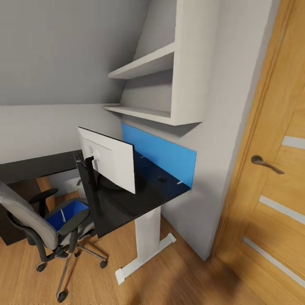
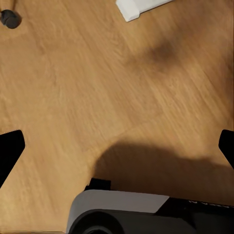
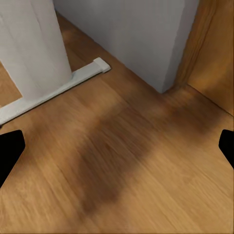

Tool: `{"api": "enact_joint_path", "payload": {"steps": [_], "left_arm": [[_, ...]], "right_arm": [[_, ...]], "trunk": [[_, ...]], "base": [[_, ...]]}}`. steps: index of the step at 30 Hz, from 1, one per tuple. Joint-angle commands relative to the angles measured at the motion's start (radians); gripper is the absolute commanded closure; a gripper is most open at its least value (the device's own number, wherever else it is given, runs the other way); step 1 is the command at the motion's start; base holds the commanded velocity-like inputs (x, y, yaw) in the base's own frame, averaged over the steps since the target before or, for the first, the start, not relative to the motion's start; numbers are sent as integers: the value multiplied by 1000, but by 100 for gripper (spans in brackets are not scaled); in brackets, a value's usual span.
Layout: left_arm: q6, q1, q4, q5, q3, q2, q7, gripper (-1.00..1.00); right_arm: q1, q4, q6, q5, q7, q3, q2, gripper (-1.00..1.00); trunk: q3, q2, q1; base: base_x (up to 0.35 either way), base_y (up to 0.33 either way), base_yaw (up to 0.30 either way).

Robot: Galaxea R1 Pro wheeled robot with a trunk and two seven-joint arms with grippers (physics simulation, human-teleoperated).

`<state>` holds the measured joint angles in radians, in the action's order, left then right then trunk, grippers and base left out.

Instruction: In the bedroom, organize the workspace by keeping the computer under the desk, ensuring the monitor is on the desk, placing the keyboard on the desk next to the monitor, placing the mouse on the desk next to the keyboard, moving the folder from the swivel chair onto the desk next to the mouse, stacking the notebook on top of the folder with the pen on top of the notebook, and positioning the swivel chair next to the desk.

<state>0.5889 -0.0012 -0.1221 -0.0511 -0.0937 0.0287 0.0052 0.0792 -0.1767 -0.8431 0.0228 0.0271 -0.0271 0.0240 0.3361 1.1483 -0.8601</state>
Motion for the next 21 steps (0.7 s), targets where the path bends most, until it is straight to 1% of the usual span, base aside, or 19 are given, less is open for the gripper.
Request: {"api": "enact_joint_path", "payload": {"steps": [1,21], "left_arm": [[2,0,-1,-1,-4,0,-1,-100],[5,0,-1,0,-6,0,1,-100]], "right_arm": [[0,0,-3,2,-1,-2,0,-100],[0,2,2,-1,-2,5,1,-100]], "trunk": [[2,1,0],[13,1,0]], "base": [[0,0,281],[0,0,281]]}}
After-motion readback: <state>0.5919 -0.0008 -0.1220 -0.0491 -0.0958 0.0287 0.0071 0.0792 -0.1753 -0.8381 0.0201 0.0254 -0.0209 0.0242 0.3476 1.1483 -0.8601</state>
